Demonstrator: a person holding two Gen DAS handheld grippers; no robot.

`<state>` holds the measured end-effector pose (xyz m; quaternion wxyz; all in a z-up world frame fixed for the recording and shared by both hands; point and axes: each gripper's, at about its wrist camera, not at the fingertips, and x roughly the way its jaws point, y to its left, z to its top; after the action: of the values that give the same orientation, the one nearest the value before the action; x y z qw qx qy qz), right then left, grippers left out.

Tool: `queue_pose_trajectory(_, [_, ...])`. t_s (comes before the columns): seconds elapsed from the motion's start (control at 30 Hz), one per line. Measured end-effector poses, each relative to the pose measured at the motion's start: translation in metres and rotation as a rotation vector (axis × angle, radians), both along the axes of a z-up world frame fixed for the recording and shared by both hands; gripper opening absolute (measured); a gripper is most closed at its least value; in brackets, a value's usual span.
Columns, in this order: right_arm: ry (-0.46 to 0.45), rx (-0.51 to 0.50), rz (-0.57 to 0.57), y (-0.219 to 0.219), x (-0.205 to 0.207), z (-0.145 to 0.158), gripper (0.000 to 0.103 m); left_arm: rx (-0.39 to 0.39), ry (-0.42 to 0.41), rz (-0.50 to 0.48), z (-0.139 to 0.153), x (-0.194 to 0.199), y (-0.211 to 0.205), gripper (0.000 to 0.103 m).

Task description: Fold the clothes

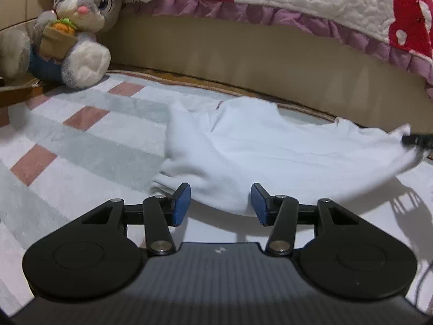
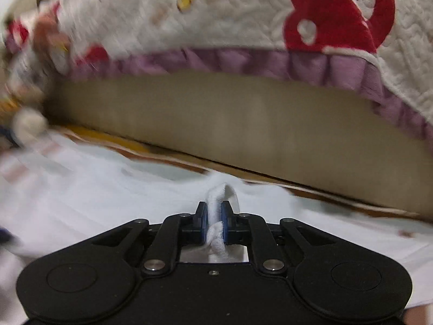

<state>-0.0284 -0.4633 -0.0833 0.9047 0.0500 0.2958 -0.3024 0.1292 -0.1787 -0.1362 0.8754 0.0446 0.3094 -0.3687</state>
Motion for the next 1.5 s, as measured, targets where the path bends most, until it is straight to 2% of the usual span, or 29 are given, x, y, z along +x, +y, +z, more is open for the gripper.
queue_pose_trajectory(0.03, [0.029, -0.023, -0.016, -0.005, 0.000, -0.004, 0.011, -0.009, -0.011, -0.004, 0.004, 0.000, 0.002, 0.049])
queue_pose_trajectory(0.13, [-0.062, 0.012, -0.088, -0.023, -0.020, 0.014, 0.011, -0.006, -0.051, -0.010, 0.011, 0.000, 0.007, 0.052])
queue_pose_trajectory(0.17, [-0.074, 0.003, -0.095, -0.025, -0.022, 0.016, 0.011, 0.016, -0.067, -0.011, 0.008, 0.001, 0.006, 0.053])
queue_pose_trajectory(0.23, [-0.038, -0.012, -0.096, -0.027, -0.018, 0.011, 0.011, 0.084, -0.083, -0.019, -0.002, 0.002, 0.002, 0.053])
queue_pose_trajectory(0.3, [-0.014, 0.019, -0.112, -0.031, -0.017, 0.004, 0.011, 0.152, -0.099, -0.028, -0.012, 0.003, -0.003, 0.053])
queue_pose_trajectory(0.4, [-0.082, 0.069, -0.139, -0.038, -0.026, 0.008, 0.011, 0.250, -0.122, -0.039, -0.027, 0.005, -0.009, 0.053])
queue_pose_trajectory(0.5, [-0.172, 0.101, -0.122, -0.035, -0.033, 0.013, 0.011, 0.253, -0.125, -0.024, -0.033, 0.011, -0.010, 0.054])
queue_pose_trajectory(0.53, [-0.197, 0.108, -0.124, -0.035, -0.035, 0.015, 0.011, 0.244, -0.124, -0.014, -0.033, 0.014, -0.009, 0.052])
queue_pose_trajectory(0.57, [-0.224, 0.115, -0.127, -0.035, -0.039, 0.017, 0.011, 0.249, -0.130, 0.012, -0.032, 0.018, -0.008, 0.029])
queue_pose_trajectory(0.6, [-0.250, 0.114, -0.130, -0.033, -0.041, 0.020, 0.011, 0.255, -0.129, 0.044, -0.031, 0.022, -0.006, 0.015])
queue_pose_trajectory(0.67, [-0.279, 0.096, -0.147, -0.031, -0.047, 0.026, 0.011, 0.198, -0.062, 0.065, -0.028, 0.032, 0.006, 0.015])
queue_pose_trajectory(0.7, [-0.254, 0.075, -0.158, -0.031, -0.046, 0.024, 0.011, 0.170, -0.028, 0.085, -0.027, 0.035, 0.011, 0.015])
queue_pose_trajectory(0.77, [-0.145, 0.074, -0.178, -0.036, -0.037, 0.012, 0.010, 0.148, 0.025, 0.111, -0.030, 0.039, 0.015, 0.015])
queue_pose_trajectory(0.8, [-0.089, 0.076, -0.187, -0.039, -0.032, 0.005, 0.010, 0.156, 0.024, 0.118, -0.032, 0.038, 0.015, 0.018])
queue_pose_trajectory(0.83, [-0.039, 0.105, -0.198, -0.043, -0.029, -0.003, 0.009, 0.166, 0.021, 0.122, -0.034, 0.037, 0.014, 0.019])
queue_pose_trajectory(0.87, [0.001, 0.145, -0.210, -0.048, -0.028, -0.010, 0.009, 0.182, 0.013, 0.121, -0.034, 0.036, 0.012, 0.023])
queue_pose_trajectory(0.9, [0.022, 0.169, -0.226, -0.050, -0.030, -0.013, 0.009, 0.204, 0.006, 0.128, -0.033, 0.036, 0.012, 0.037])
queue_pose_trajectory(0.93, [0.041, 0.190, -0.242, -0.053, -0.032, -0.016, 0.009, 0.224, 0.002, 0.136, -0.032, 0.037, 0.011, 0.044])
queue_pose_trajectory(0.97, [0.082, 0.162, -0.254, -0.051, -0.033, -0.017, 0.008, 0.232, 0.009, 0.148, -0.032, 0.039, 0.013, 0.052])
queue_pose_trajectory(1.0, [0.127, 0.125, -0.265, -0.048, -0.034, -0.018, 0.004, 0.223, 0.027, 0.153, -0.033, 0.043, 0.016, 0.053])
queue_pose_trajectory(1.03, [0.184, 0.053, -0.250, -0.043, -0.032, -0.020, 0.004, 0.204, 0.053, 0.153, -0.033, 0.047, 0.020, 0.053])
queue_pose_trajectory(1.1, [0.211, 0.055, -0.215, -0.045, -0.030, -0.025, 0.004, 0.199, 0.093, 0.125, -0.030, 0.051, 0.023, 0.052])
queue_pose_trajectory(1.2, [0.099, 0.218, -0.198, -0.071, -0.042, -0.026, 0.011, 0.230, 0.095, -0.041, -0.004, 0.043, 0.029, 0.054])
queue_pose_trajectory(1.23, [0.053, 0.256, -0.198, -0.080, -0.048, -0.025, 0.011, 0.241, 0.096, -0.096, 0.004, 0.040, 0.031, 0.055])
queue_pose_trajectory(1.27, [0.017, 0.275, -0.197, -0.089, -0.056, -0.024, 0.017, 0.251, 0.097, -0.151, 0.013, 0.037, 0.033, 0.058])
queue_pose_trajectory(1.3, [-0.017, 0.291, -0.196, -0.098, -0.064, -0.023, 0.018, 0.244, 0.101, -0.187, 0.020, 0.037, 0.035, 0.060])
queue_pose_trajectory(1.4, [-0.114, 0.349, -0.111, -0.112, -0.082, -0.026, 0.022, 0.062, 0.146, -0.116, 0.033, 0.053, 0.040, 0.067])
queue_pose_trajectory(1.47, [-0.163, 0.408, -0.037, -0.117, -0.088, -0.029, 0.032, -0.047, 0.168, -0.065, 0.039, 0.065, 0.041, 0.069])
queue_pose_trajectory(1.5, [-0.169, 0.436, -0.005, -0.118, -0.089, -0.032, 0.034, -0.043, 0.141, -0.030, 0.035, 0.074, 0.032, 0.069])
